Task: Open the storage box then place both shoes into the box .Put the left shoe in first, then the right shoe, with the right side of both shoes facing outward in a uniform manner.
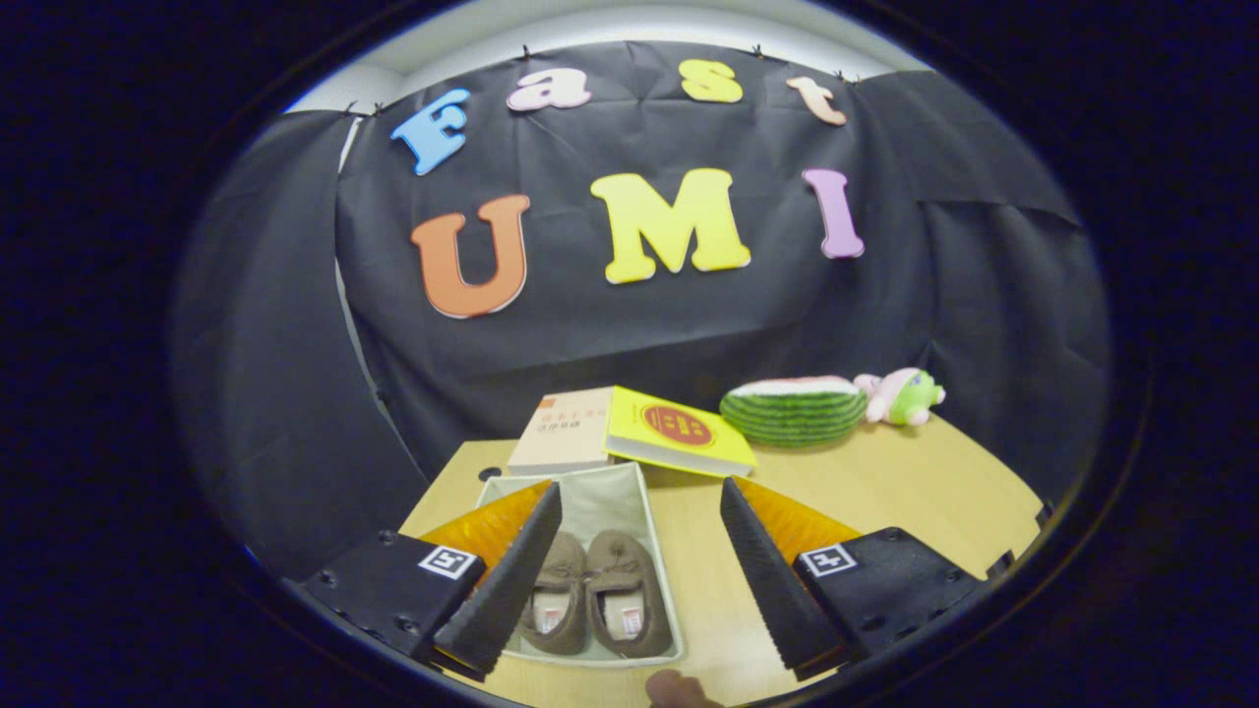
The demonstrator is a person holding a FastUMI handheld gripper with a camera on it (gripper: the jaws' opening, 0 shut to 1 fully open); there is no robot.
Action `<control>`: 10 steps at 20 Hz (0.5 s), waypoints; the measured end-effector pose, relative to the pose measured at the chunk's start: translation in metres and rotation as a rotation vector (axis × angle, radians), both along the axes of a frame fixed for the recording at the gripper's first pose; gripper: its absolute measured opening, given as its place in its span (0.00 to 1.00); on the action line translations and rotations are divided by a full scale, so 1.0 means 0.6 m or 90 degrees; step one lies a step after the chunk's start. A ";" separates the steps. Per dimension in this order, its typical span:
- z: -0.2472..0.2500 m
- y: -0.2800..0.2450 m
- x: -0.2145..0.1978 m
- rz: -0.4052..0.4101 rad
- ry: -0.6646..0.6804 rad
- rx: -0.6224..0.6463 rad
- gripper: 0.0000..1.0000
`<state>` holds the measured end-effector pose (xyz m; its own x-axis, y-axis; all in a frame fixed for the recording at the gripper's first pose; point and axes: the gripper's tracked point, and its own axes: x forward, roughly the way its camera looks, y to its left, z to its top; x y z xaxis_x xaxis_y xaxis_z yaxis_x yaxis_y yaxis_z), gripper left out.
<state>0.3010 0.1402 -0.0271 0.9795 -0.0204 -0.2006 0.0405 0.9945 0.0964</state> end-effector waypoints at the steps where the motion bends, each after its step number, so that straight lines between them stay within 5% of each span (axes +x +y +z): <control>1: 0.017 -0.007 -0.016 -0.004 -0.020 -0.011 1.00; 10: 0.104 -0.081 -0.170 -0.033 -0.111 -0.023 1.00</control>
<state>0.1987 0.0919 0.0355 0.9968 -0.0751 -0.0262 0.0768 0.9945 0.0713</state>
